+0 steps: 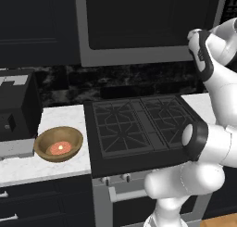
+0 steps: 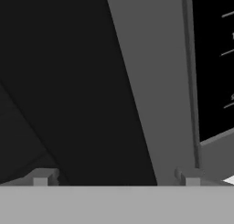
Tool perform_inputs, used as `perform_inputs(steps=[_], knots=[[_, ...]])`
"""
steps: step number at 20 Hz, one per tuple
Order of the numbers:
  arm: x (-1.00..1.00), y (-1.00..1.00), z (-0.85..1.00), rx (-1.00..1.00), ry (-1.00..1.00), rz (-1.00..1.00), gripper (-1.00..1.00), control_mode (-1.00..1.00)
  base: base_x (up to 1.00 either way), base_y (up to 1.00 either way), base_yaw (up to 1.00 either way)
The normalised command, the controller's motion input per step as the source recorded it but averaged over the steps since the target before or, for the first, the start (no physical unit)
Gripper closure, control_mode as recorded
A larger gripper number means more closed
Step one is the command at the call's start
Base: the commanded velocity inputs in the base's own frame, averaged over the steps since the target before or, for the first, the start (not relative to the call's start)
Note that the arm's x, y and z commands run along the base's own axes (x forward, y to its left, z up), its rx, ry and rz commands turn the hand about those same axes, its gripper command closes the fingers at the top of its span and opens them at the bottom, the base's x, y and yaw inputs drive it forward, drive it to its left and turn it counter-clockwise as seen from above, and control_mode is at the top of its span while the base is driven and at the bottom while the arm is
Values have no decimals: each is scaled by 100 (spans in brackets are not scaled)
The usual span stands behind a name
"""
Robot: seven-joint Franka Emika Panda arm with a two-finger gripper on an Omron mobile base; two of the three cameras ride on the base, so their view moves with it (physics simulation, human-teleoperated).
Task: Open the microwave, place the bowl with waffle inside the microwave, then close the microwave door and turn it on.
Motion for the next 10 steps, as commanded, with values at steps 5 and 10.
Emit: perform_inputs(steps=[5,10], knots=[[40,7,-56,-2,-7,0,-100,-100,0,0,0],[67,50,-100,-12,-5,6,100,-100,0,0,0]])
